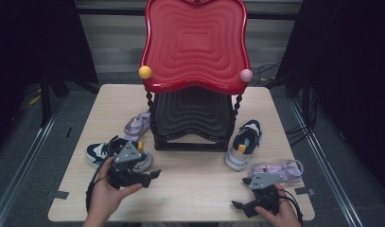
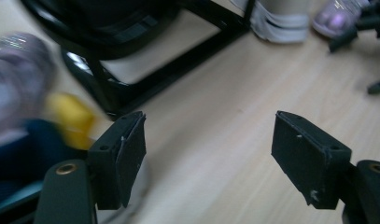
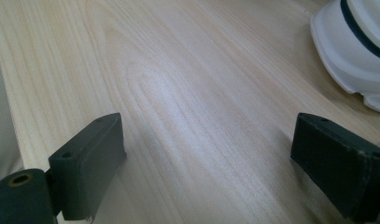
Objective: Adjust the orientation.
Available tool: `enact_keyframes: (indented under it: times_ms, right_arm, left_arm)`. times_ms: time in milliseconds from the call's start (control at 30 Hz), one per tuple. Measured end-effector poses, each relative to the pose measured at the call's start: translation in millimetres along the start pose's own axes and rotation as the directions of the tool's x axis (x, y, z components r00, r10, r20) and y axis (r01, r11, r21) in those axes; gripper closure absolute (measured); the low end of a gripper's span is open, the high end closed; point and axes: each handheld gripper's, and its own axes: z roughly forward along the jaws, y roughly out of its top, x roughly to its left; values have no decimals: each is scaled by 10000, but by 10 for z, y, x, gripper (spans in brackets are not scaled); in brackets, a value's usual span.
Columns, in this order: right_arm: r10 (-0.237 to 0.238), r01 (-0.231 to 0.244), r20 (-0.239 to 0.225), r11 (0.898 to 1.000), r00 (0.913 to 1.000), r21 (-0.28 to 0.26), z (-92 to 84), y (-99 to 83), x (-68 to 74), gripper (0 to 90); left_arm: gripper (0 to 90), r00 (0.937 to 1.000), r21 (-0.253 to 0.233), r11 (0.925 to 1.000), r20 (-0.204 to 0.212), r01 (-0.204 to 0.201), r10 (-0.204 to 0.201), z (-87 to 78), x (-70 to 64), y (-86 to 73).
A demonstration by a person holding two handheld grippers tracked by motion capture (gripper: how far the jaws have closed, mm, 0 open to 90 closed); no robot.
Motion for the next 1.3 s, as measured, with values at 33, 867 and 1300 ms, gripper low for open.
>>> enact_keyframes:
  times_ms: [33, 867, 1300]
  right_arm:
    - [-7, 7, 2, 10000, 10000, -1, 0, 0, 0, 92]
    - [-3, 3, -5, 10000, 10000, -2, 0, 0, 0, 92]
    - [-7, 7, 3, 10000, 10000, -19, 0, 1, -1, 91]
  left_arm:
    - [261, 9999, -52, 10000, -167, 34, -35, -59, 62, 44]
    - [412, 9675, 943, 9918, -2452, 868, -613, 275, 1299, 387]
    - [505, 9606, 1875, 9754, -2711, 1156, -617, 766, 1625, 352]
